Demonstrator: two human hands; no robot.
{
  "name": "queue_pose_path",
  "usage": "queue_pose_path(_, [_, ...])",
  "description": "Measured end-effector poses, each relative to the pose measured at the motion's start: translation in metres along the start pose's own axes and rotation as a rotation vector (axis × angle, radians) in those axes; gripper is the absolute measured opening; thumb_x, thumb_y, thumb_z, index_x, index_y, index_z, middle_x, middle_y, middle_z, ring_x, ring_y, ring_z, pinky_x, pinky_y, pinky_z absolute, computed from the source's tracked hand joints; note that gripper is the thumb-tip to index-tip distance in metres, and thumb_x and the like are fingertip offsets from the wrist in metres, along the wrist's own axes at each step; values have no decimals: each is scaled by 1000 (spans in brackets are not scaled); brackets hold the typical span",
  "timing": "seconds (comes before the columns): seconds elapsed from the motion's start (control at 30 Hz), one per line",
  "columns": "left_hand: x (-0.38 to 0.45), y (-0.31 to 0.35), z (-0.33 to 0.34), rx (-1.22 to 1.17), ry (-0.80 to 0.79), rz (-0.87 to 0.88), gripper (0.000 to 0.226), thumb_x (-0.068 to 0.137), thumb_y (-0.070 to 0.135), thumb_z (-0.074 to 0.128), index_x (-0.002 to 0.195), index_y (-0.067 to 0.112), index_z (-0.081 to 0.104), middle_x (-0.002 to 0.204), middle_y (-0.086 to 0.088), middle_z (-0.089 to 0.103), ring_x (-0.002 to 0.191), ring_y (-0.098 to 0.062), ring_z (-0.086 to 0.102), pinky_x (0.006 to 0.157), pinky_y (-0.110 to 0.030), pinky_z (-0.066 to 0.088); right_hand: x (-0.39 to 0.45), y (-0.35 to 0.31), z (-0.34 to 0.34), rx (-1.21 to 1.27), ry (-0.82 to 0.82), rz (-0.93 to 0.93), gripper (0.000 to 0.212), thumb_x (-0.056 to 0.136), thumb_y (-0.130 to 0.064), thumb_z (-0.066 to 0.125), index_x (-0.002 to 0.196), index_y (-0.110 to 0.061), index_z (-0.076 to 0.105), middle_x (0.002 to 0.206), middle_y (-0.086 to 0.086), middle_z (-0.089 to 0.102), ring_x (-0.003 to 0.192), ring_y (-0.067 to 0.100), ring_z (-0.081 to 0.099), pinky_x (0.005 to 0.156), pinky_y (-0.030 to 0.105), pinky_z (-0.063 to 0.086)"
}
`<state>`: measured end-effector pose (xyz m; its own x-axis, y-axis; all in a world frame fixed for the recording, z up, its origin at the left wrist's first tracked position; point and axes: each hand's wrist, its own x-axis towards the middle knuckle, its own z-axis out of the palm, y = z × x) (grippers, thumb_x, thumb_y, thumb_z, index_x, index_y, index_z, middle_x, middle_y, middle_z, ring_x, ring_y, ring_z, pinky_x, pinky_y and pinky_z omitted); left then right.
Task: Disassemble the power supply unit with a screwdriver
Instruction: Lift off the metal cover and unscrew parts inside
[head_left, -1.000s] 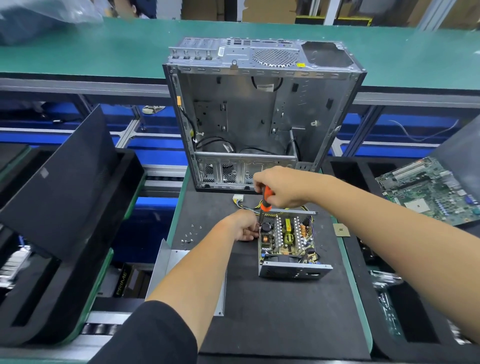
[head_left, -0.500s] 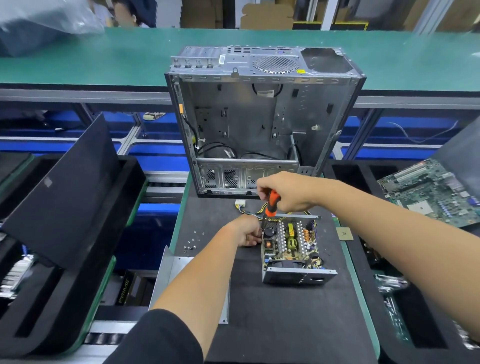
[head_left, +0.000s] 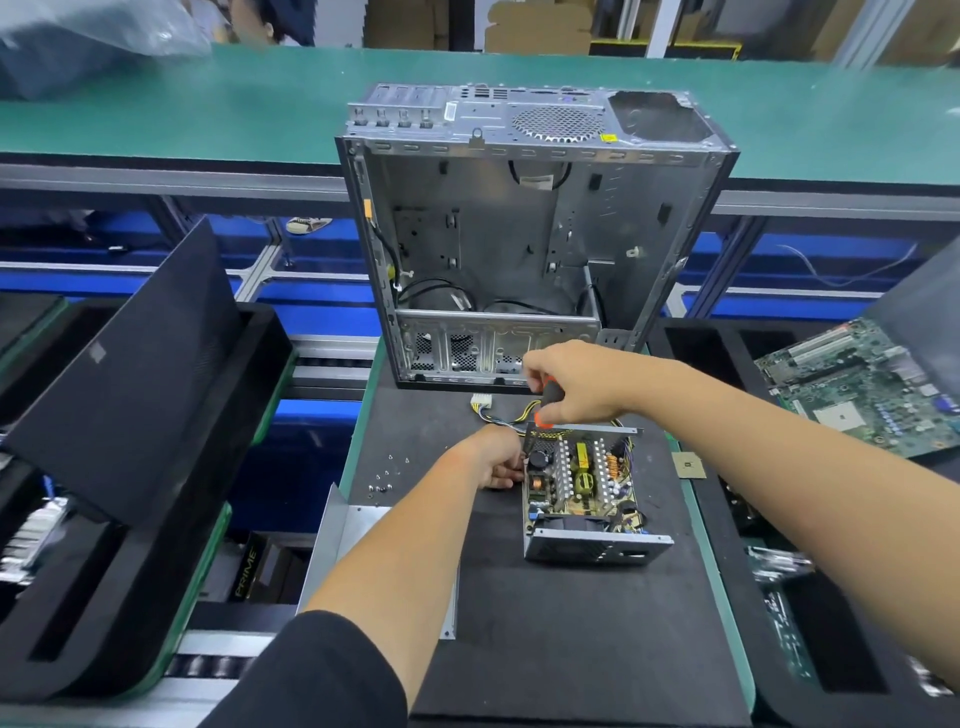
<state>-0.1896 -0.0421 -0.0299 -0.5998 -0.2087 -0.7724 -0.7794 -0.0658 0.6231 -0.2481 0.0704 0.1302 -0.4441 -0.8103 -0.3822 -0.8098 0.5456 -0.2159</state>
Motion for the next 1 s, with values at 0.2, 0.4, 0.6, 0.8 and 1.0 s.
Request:
queue_pose_path(0.2, [1, 0, 1, 18, 0, -2, 25, 86, -7, 32, 78, 9, 49, 72, -1, 54, 63, -13, 57, 53, -23, 42, 6, -2, 4, -35, 36, 54, 9, 97, -21, 48, 101, -12, 49, 91, 9, 60, 69, 19, 49, 61, 33, 36])
queue_pose_path(0.4, [1, 0, 1, 31, -1, -5, 25, 86, -7, 32, 77, 9, 49, 73, -1, 54, 62, -13, 56, 54, -23, 42, 2, -5, 2, 13, 23, 21, 13, 86, -15, 62, 97, -14, 54, 96, 8, 60, 87, 27, 55, 71, 35, 45])
queue_pose_path(0.6, [1, 0, 1, 26, -7, 1, 25, 86, -7, 32, 78, 9, 49, 74, -1, 54, 63, -13, 56, 54, -23, 43, 8, -5, 4, 9, 30, 31, 8, 95, -11, 49, 102, -12, 52, 98, 9, 62, 78, 25, 53, 65, 34, 40])
queue_pose_path(0.8, [2, -1, 1, 17, -2, 1, 24, 85, -7, 32, 78, 9, 49, 73, -2, 54, 64, -14, 57, 54, -25, 43, 4, -6, 3, -266, -21, 53, 29, 101, -33, 49, 120, -11, 48, 112, 10, 51, 96, 31, 52, 73, 35, 39])
queue_pose_path(1.0, [2, -1, 0, 21, -1, 5, 24, 87, -7, 33, 80, 8, 49, 77, -2, 53, 65, -13, 58, 53, -24, 43, 5, -3, 2, -76, 12, -36, 14, 87, -7, 58, 98, -14, 52, 100, 8, 62, 87, 26, 54, 68, 32, 41])
